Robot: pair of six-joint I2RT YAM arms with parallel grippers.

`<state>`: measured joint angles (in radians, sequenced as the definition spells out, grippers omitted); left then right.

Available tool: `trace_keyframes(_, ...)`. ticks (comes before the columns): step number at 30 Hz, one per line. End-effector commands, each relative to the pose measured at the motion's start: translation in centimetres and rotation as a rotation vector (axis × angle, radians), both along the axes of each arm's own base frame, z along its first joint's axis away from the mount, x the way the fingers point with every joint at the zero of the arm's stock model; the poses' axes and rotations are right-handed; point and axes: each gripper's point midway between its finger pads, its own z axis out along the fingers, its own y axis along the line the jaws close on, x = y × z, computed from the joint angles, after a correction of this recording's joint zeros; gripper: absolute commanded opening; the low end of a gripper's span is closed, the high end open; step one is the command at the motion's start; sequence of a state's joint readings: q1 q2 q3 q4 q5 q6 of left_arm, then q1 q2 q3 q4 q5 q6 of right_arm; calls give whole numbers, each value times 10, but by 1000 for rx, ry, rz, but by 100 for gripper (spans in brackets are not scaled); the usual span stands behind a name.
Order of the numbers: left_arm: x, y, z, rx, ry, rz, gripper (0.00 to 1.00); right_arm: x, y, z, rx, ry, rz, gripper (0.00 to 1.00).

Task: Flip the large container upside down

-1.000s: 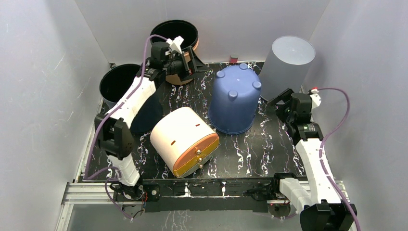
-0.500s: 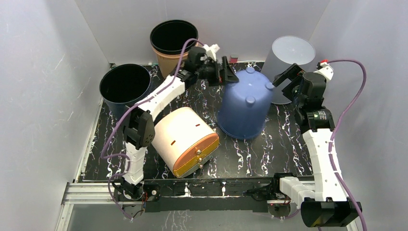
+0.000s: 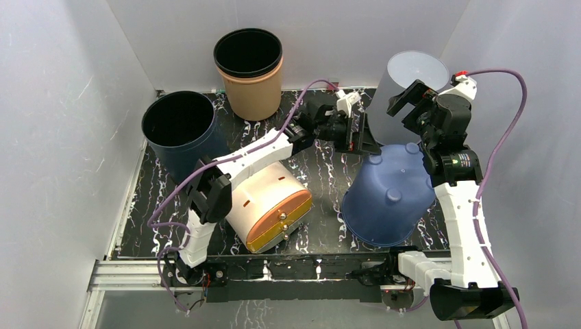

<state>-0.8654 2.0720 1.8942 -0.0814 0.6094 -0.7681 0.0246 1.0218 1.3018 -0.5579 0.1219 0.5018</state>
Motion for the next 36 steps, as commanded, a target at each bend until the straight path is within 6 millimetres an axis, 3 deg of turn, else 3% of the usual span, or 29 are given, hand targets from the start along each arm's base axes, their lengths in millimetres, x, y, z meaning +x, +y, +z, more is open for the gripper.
trace_keyframes(1,12,33,97,-128,-146,42,98,-5,18,40,-23,-110,107,98)
trace_keyframes(5,25,62,132,-163,-192,106,98,-5,33,47,-24,-139,194,98)
trace_keyframes(7,37,87,140,-141,-200,167,98,-6,45,53,-19,-157,260,98)
trace_keyframes(10,66,141,142,-78,-210,318,98,-9,77,58,3,-171,429,98)
trace_keyframes(13,96,209,156,-18,-255,507,98,-11,117,52,73,-123,611,98)
trace_keyframes(18,113,293,184,110,-386,758,98,-17,169,26,-5,-10,637,98)
trace_keyframes(19,120,310,178,175,-414,809,98,-20,185,14,-17,45,669,98)
trace_keyframes(20,129,334,159,274,-393,867,98,-23,195,-2,-57,123,670,98)
trace_keyframes(21,135,360,137,347,-320,890,98,-27,193,-18,-135,211,621,98)
trace_keyframes(23,135,371,134,354,-332,905,98,-40,180,-39,-199,329,592,98)
trace_keyframes(26,147,377,132,358,-325,917,98,-76,196,-62,-242,435,671,98)
trace_keyframes(29,157,369,119,337,-288,893,99,-103,199,-63,-251,474,690,98)
trace_keyframes(31,167,369,107,353,-263,905,99,-127,200,-85,-307,546,728,98)
trace_keyframes(32,171,366,103,343,-254,901,98,-135,199,-101,-363,593,730,98)
trace_keyframes(36,173,360,99,326,-233,878,98,-142,194,-107,-393,615,698,98)
